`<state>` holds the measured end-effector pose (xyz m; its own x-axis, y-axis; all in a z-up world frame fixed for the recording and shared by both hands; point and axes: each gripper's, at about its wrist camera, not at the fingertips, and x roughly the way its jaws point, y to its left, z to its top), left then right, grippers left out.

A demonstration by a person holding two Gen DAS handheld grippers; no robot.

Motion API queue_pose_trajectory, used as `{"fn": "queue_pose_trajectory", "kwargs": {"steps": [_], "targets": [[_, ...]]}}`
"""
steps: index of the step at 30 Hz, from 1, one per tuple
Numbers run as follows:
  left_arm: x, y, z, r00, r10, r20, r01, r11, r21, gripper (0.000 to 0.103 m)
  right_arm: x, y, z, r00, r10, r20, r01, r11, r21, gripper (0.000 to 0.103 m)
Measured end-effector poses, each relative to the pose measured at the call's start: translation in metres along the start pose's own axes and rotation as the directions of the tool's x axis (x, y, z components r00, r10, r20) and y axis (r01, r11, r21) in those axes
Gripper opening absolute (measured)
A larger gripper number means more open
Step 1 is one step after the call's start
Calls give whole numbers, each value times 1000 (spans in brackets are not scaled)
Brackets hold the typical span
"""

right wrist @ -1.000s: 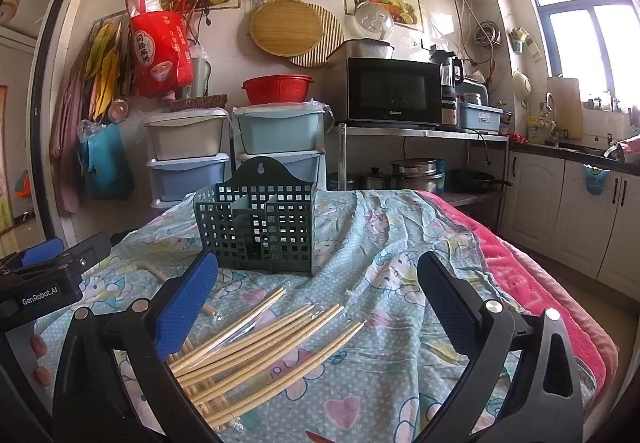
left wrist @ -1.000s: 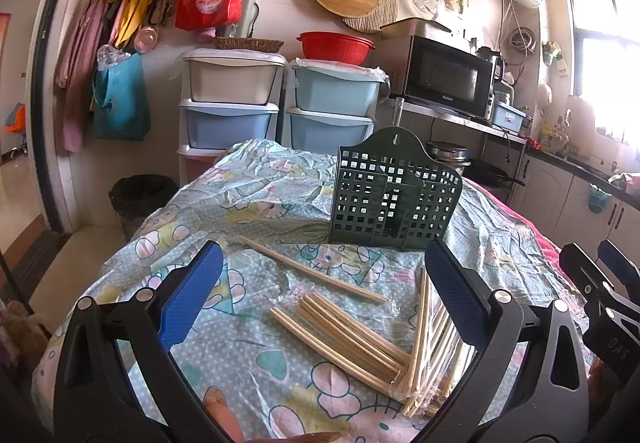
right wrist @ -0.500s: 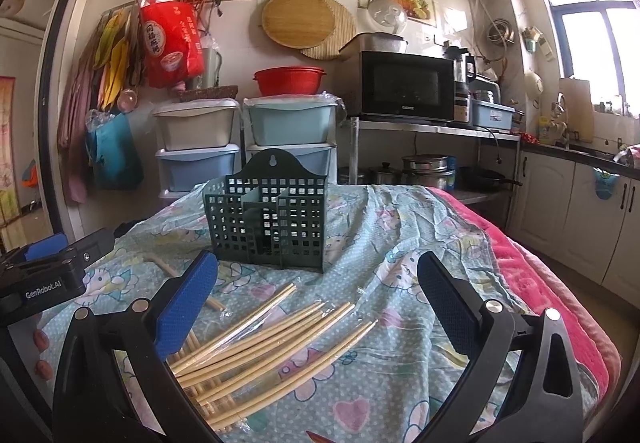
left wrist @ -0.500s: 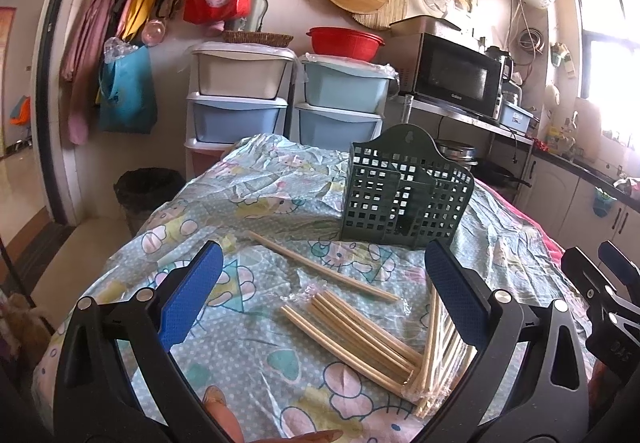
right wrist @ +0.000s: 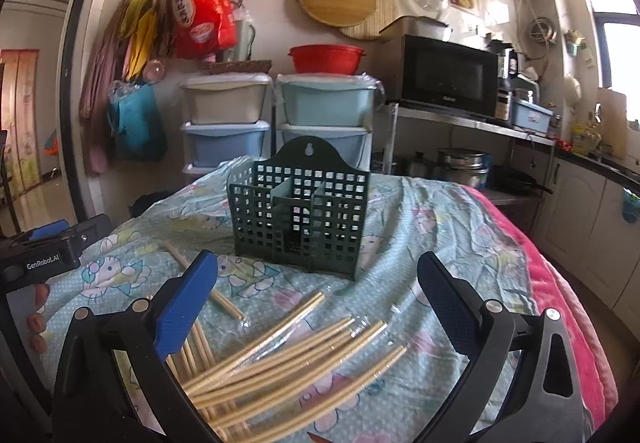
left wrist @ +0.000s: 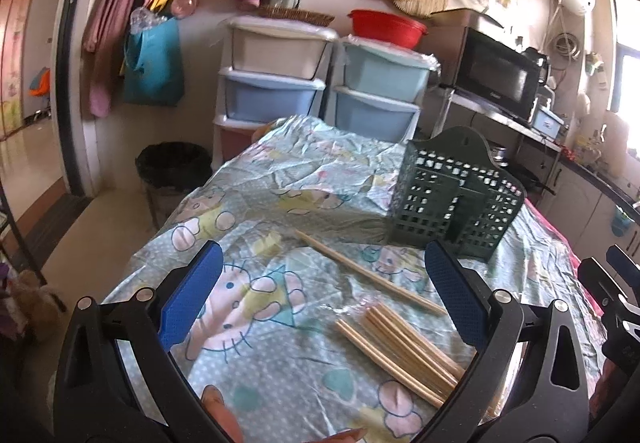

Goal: Organize utensils
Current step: 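Lower the left gripper onto a wrapped chopstick pair and close it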

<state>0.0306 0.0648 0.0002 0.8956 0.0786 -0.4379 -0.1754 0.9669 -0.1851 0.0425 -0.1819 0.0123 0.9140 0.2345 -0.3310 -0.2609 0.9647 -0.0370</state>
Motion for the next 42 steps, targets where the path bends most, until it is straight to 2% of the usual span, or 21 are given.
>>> {"fn": "queue_pose_trajectory", "kwargs": {"steps": [4,10,12,15,18,25,31,32,38,40,42], "targets": [[11,5,8,999,3,-33,-4,1000,-10,94,19,0,7,998,37,-53,-37,999,10,97],[38,9,19,993,-24,-114,21,999,-30,94,48,-1,11,990,46,-137,-45,999,11,96],[54,11,20,985,-41,-167,34,998,-47,94,57,-4,12,986,49,-162,-47,999,18,95],[79,17,21,969,-71,-238,52,995,-86,94,74,-7,13,976,51,-211,-49,999,17,88],[97,18,22,958,-77,-277,53,994,-93,94,89,-11,8,961,57,-269,-50,998,34,83],[135,22,26,924,-109,-366,64,989,-133,92,119,-21,-6,912,105,-397,-70,992,102,62],[165,33,19,877,-129,-463,39,980,-197,74,138,-22,-15,877,128,-463,-75,988,132,55],[168,33,17,873,-125,-470,33,979,-200,73,142,-23,-16,869,135,-477,-74,987,145,54],[176,34,19,881,-96,-463,10,983,-184,66,162,-29,-24,826,159,-541,-62,979,194,48],[179,33,20,883,-80,-462,0,985,-170,59,171,-32,-28,801,191,-567,-62,969,239,43],[179,34,21,888,-60,-456,-11,988,-152,51,176,-34,-29,795,198,-574,-56,965,255,39]]}}
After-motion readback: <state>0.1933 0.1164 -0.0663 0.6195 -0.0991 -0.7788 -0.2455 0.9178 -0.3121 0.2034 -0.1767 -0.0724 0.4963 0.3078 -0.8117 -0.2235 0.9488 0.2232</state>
